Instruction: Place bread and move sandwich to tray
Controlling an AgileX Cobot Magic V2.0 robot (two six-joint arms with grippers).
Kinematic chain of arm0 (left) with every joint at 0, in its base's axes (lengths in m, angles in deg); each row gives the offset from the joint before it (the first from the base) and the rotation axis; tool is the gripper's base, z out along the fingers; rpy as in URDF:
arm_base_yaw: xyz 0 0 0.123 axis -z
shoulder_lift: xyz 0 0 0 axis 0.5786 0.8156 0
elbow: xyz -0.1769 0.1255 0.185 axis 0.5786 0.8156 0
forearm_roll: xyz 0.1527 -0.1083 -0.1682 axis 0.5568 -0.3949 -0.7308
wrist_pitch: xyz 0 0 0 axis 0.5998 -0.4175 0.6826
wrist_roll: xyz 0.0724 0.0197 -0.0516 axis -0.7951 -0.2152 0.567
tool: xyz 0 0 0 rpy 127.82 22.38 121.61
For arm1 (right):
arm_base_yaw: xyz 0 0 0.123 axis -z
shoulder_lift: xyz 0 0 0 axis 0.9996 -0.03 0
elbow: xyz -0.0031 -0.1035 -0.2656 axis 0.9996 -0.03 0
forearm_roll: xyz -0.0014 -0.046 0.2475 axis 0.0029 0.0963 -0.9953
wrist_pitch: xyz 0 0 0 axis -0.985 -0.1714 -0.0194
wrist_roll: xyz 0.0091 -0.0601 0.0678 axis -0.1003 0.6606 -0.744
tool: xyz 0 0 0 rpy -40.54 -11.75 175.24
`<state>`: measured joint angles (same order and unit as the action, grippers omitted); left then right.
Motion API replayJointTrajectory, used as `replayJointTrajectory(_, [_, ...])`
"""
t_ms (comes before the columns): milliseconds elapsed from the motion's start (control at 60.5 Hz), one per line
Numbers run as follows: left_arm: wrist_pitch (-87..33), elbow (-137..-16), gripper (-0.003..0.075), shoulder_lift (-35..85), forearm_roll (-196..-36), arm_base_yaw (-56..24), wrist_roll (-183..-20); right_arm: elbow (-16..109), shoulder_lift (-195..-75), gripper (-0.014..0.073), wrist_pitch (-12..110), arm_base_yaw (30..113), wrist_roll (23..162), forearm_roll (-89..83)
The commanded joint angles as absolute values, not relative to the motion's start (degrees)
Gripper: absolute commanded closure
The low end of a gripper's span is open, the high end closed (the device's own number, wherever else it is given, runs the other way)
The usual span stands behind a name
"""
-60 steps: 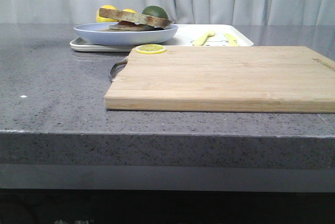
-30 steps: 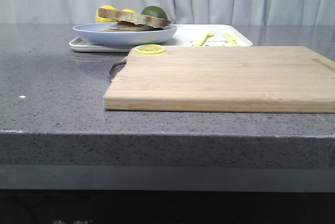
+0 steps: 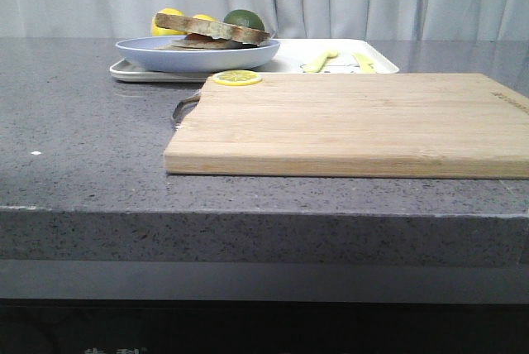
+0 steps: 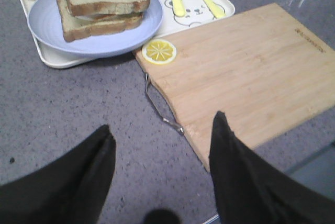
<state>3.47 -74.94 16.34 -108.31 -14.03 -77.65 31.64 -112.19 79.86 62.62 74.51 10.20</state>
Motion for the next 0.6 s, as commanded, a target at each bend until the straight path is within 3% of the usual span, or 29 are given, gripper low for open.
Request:
replayJointTrajectory(0, [-0.7, -72.5, 0.0318, 12.0, -107.7, -13.4, -77.8, 33.0, -112.2, 0.0064, 76.1, 62.9, 74.6, 10.4])
replayJointTrajectory(314, [0.7, -65.8, 0.0318, 2.3, -89.6, -13.5, -68.1, 33.0, -112.2, 0.0064, 76.1, 62.9, 74.6, 10.4])
replayJointTrajectory(579, [-0.2, -65.8, 0.0318, 1.5, -89.6, -13.5, -66.8, 33.0, -112.2, 0.0064, 76.3, 62.9, 74.6, 10.4])
